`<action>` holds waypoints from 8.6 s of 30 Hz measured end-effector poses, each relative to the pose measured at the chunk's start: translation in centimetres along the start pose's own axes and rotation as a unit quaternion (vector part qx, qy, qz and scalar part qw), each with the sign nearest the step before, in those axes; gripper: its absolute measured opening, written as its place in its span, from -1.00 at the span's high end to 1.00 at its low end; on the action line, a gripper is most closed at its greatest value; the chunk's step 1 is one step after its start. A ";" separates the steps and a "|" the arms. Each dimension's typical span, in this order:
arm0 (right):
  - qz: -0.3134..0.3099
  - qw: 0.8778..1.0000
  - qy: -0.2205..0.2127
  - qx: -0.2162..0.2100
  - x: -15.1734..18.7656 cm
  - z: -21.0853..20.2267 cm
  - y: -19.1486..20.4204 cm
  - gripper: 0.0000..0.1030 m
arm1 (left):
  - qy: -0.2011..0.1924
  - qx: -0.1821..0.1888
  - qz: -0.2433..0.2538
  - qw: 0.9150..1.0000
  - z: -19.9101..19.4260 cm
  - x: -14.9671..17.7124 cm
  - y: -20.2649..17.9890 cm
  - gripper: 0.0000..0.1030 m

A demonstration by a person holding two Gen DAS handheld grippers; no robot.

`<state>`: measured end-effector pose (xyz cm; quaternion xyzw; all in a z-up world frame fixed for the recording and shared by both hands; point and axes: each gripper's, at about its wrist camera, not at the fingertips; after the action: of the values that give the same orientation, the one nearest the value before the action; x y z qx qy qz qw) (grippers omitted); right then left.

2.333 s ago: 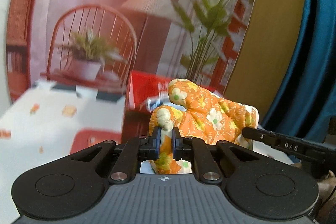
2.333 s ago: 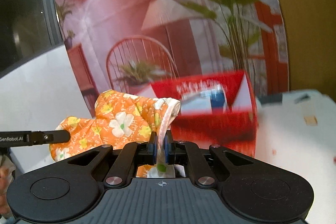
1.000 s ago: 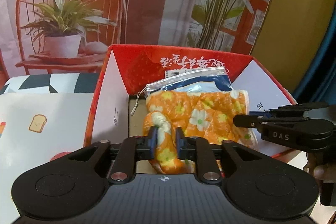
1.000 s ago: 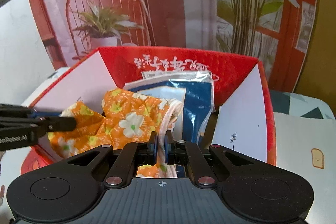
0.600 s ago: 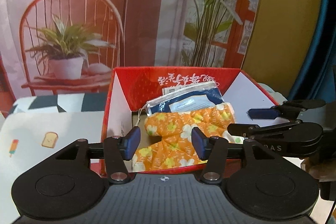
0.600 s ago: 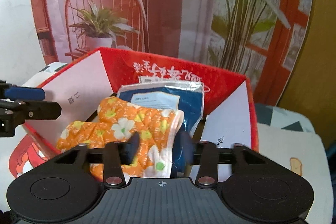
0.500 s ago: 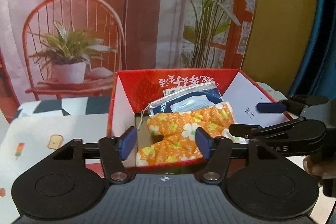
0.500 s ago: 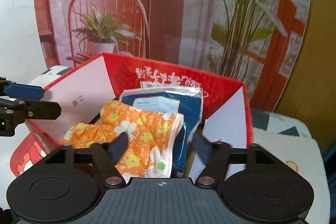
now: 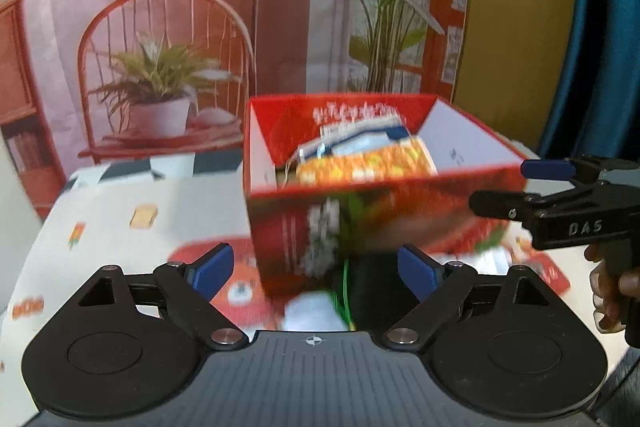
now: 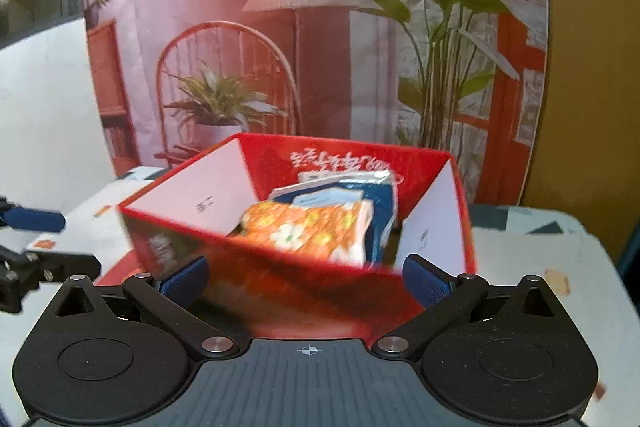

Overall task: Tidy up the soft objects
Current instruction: 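Withdraw both grippers from the box toward the black fabric items, then lower both grippers onto the black fabric item beside the green tassel, then close both grippers on the black knit glove with dotted palm, then lift the black glove over the box rim and open both grippers inside, then withdraw both grippers from the box back to the soft-item pile, then close both grippers on the green velvet pouch with tassel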

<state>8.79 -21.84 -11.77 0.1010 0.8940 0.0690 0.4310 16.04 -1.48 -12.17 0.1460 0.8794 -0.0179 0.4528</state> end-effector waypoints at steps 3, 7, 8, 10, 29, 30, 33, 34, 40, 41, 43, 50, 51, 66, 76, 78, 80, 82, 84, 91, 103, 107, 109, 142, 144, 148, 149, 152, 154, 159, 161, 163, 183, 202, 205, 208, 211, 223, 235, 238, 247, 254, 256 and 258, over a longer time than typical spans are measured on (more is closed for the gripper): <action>0.009 1.000 0.001 -0.012 2.0 -1.3 1.1 -0.99 | 0.016 0.007 -0.010 1.000 -0.9 2.5 0.5 -0.76; 0.026 0.999 0.025 -0.024 5.2 -2.3 2.5 -0.99 | 0.039 0.011 -0.021 0.999 -1.3 5.5 0.8 -0.76; 0.031 0.999 0.031 -0.026 6.0 -2.5 2.8 -0.99 | 0.042 0.013 -0.026 0.999 -1.3 6.1 0.9 -0.75; 0.041 0.998 0.043 -0.029 7.3 -2.8 3.4 -0.99 | 0.050 0.018 -0.038 0.998 -1.5 7.3 1.1 -0.74; 0.012 0.990 0.123 -0.068 13.2 -3.7 6.8 -0.99 | 0.097 0.050 -0.112 0.988 -0.3 12.2 2.0 -0.04; 0.010 0.990 0.125 -0.071 13.3 -3.7 6.9 -0.99 | 0.098 0.053 -0.114 0.987 -0.2 12.2 2.1 -0.03; 0.005 0.988 0.133 -0.083 13.5 -3.5 7.1 -0.96 | 0.099 0.055 -0.117 0.987 0.0 12.3 2.0 -0.02; 0.003 0.987 0.137 -0.086 13.6 -3.4 7.2 -0.95 | 0.100 0.055 -0.118 0.986 0.1 12.3 2.0 -0.01; -0.011 0.983 0.157 -0.095 14.3 -2.9 7.7 -0.76 | 0.106 0.057 -0.124 0.985 0.5 12.6 2.1 -0.01; -0.013 0.982 0.162 -0.094 14.4 -2.8 7.8 -0.68 | 0.106 0.057 -0.125 0.985 0.5 12.6 2.2 -0.01; -0.014 0.982 0.165 -0.094 14.5 -2.6 7.8 -0.57 | 0.107 0.058 -0.127 0.984 0.6 12.7 2.2 -0.01; 0.005 0.984 0.155 -0.090 14.6 -2.5 6.8 -0.30 | 0.106 0.063 -0.125 0.984 0.7 12.7 2.0 0.05; 0.007 0.984 0.153 -0.090 14.6 -2.5 6.7 -0.28 | 0.105 0.067 -0.121 0.985 0.7 12.7 1.9 0.10; 0.026 0.985 0.137 -0.106 14.6 -2.6 6.2 0.35 | 0.093 0.082 -0.095 0.988 0.5 12.7 1.1 0.40; 0.034 0.986 0.116 -0.113 14.0 -3.1 6.2 0.65 | 0.067 0.082 -0.086 0.991 -0.3 11.6 1.0 0.52; 0.035 0.987 0.105 -0.113 13.6 -3.5 6.1 0.65 | 0.054 0.080 -0.080 0.992 -0.7 11.0 0.8 0.52; 0.038 0.989 0.092 -0.113 13.1 -3.9 5.9 0.66 | 0.041 0.079 -0.076 0.993 -1.2 10.4 0.7 0.52; 0.040 0.990 0.081 -0.113 12.6 -4.3 5.7 0.66 | 0.032 0.079 -0.074 0.994 -1.4 9.6 0.6 0.52; 0.040 0.990 0.070 -0.112 11.9 -4.5 5.5 0.66 | 0.024 0.079 -0.073 0.994 -1.7 8.9 0.6 0.52; 0.033 0.993 0.040 -0.108 9.5 -5.2 4.9 0.66 | -0.009 0.078 -0.070 0.994 -2.5 6.0 0.1 0.52; 0.013 0.995 -0.004 -0.102 4.4 -5.1 3.7 0.66 | -0.055 0.074 -0.066 0.994 -2.8 1.1 -0.1 0.52; 0.009 0.995 -0.015 -0.103 2.8 -4.8 3.2 0.66 | -0.066 0.074 -0.070 0.993 -2.7 -0.4 -0.1 0.52; 0.005 0.995 -0.020 -0.103 1.9 -4.7 3.0 0.66 | -0.071 0.073 -0.073 0.992 -2.5 -1.2 -0.1 0.52; -0.036 0.997 0.005 -0.073 -4.7 1.9 -0.8 0.67 | -0.045 0.077 -0.101 0.991 4.8 -6.9 0.4 0.52; -0.039 0.997 0.008 -0.069 -5.1 2.6 -0.9 0.67 | -0.041 0.074 -0.098 0.992 5.5 -7.3 0.3 0.52; -0.030 0.997 0.020 -0.064 -5.5 4.6 -1.5 0.67 | -0.030 0.066 -0.093 0.993 7.0 -7.7 0.2 0.52; -0.027 0.997 0.024 -0.062 -5.5 5.1 -1.7 0.67 | -0.027 0.064 -0.092 0.993 7.3 -7.8 0.2 0.52; -0.022 0.997 0.041 -0.059 -5.4 6.5 -2.1 0.66 | -0.016 0.058 -0.088 0.994 8.2 -7.7 0.2 0.51; -0.021 0.997 0.051 -0.056 -5.3 7.3 -2.3 0.65 | -0.008 0.055 -0.085 0.995 8.8 -7.6 0.1 0.49; -0.029 0.997 0.062 -0.043 -5.1 8.1 -2.4 0.60 | 0.002 0.056 -0.078 0.995 9.4 -7.5 0.2 0.36; -0.030 0.997 0.061 -0.033 -5.0 8.0 -2.5 0.51 | 0.004 0.052 -0.072 0.996 9.4 -7.5 0.1 0.27; -0.038 0.998 0.054 -0.014 -4.8 7.8 -2.5 0.45 | 0.000 0.047 -0.067 0.997 9.2 -7.6 0.1 0.20; -0.009 0.999 -0.031 0.002 -1.4 0.7 -1.3 0.21 | -0.029 0.044 -0.048 0.997 2.3 -3.7 1.1 0.01; 0.018 0.998 0.026 -0.046 10.5 -0.5 3.9 0.20 | 0.052 0.075 -0.132 0.987 2.6 8.1 2.5 0.03; -0.002 0.997 0.039 -0.061 11.8 -0.5 5.1 0.18 | 0.054 0.087 -0.140 0.985 2.8 8.3 2.5 0.03; -0.013 0.996 0.047 -0.076 12.4 -0.3 6.1 0.11 | 0.058 0.096 -0.142 0.983 3.2 8.7 1.9 0.03; -0.025 0.995 0.048 -0.089 12.4 -0.2 6.6 0.09 | 0.064 0.107 -0.140 0.982 3.4 9.2 1.3 0.04; -0.043 0.989 0.055 -0.127 12.8 0.5 7.6 -0.08 | 0.060 0.141 -0.139 0.978 3.4 9.8 0.3 0.15; -0.037 0.988 0.067 -0.134 12.8 2.3 7.7 -0.23 | 0.061 0.146 -0.141 0.977 3.4 10.2 0.1 0.15; -0.043 0.988 0.069 -0.134 12.8 2.7 7.9 -0.28 | 0.064 0.130 -0.146 0.979 3.8 10.4 0.3 0.15; -0.055 0.987 0.075 -0.135 12.6 3.0 8.4 -0.25 | 0.068 0.135 -0.169 0.974 4.4 10.8 0.7 0.18; -0.080 0.985 0.081 -0.127 12.7 3.3 9.2 -0.18 | 0.063 0.134 -0.158 0.976 4.0 10.7 0.4 0.19; -0.083 0.986 0.076 -0.126 12.6 3.0 9.2 -0.17 | 0.057 0.135 -0.156 0.977 3.6 10.6 0.3 0.19; -0.085 0.986 0.069 -0.126 12.5 2.6 9.3 -0.17 | 0.049 0.135 -0.152 0.978 3.1 10.3 0.3 0.19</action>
<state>4.36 -9.77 -20.83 -0.0355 0.9108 0.1515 0.3823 12.95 0.74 -22.21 0.0708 0.9019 -0.1978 0.3773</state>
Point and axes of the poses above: each gripper's, at about its wrist camera, not at the fingertips, and z roughly the way its jaws point, y to its left, x to its underside, and after that the axes turned 10 degrees about -x, right-handed
